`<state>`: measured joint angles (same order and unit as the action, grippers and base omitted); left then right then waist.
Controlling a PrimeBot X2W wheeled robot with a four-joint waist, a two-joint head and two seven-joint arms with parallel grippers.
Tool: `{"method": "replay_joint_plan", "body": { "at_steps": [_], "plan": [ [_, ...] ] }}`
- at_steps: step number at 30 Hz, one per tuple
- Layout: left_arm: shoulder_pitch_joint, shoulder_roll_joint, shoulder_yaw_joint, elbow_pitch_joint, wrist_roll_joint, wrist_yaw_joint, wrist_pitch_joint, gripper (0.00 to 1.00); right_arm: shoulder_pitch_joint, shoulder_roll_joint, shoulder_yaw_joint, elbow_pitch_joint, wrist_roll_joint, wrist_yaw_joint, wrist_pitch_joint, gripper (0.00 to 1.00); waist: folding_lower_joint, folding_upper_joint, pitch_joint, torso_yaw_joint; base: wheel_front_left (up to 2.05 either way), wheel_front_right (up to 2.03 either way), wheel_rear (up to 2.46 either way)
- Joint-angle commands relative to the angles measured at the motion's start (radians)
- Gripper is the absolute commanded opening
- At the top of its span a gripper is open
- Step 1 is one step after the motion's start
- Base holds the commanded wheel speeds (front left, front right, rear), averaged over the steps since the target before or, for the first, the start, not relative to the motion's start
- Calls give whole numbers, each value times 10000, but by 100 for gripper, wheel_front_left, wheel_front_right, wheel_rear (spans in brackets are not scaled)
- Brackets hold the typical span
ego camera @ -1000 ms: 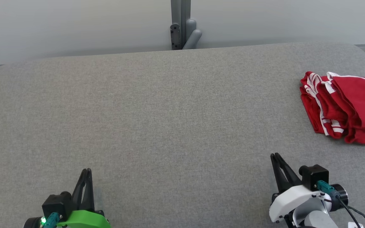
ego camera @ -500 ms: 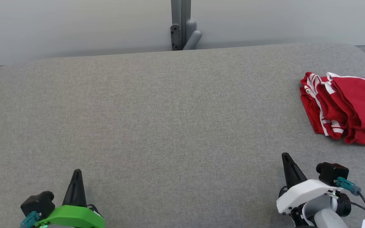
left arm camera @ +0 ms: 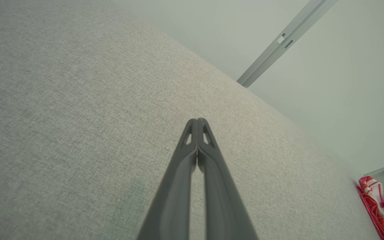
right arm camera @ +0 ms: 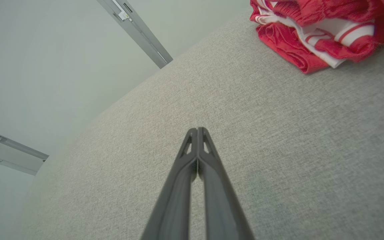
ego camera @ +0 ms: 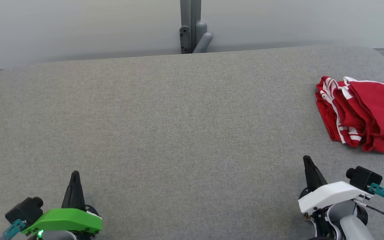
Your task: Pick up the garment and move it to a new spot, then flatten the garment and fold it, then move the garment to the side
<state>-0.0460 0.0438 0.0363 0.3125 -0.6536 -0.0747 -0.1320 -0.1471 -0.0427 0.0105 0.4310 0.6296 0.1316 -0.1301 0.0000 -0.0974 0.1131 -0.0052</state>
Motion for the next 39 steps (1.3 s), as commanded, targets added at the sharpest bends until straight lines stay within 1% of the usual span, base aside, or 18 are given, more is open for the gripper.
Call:
{"method": "replay_joint_plan", "body": {
  "at_steps": [1, 18, 39],
  "plan": [
    [-290, 39, 90, -197, -425, 58, 93, 0, -208, -38, -85, -184, 420, -4, 98, 0, 0, -1, -3, 1, 0, 0, 0],
    [-514, 51, 284, -455, -2711, 148, 686, 0, -319, -58, -401, -408, 2754, -6, 701, 0, 0, -1, -36, 9, 0, 0, 0],
    [-756, 66, 490, -673, -4937, 218, 1274, 0, -411, -90, -702, -619, 5056, -5, 1293, 0, 0, -1, -76, 18, 0, 0, 0]
  ]
}}
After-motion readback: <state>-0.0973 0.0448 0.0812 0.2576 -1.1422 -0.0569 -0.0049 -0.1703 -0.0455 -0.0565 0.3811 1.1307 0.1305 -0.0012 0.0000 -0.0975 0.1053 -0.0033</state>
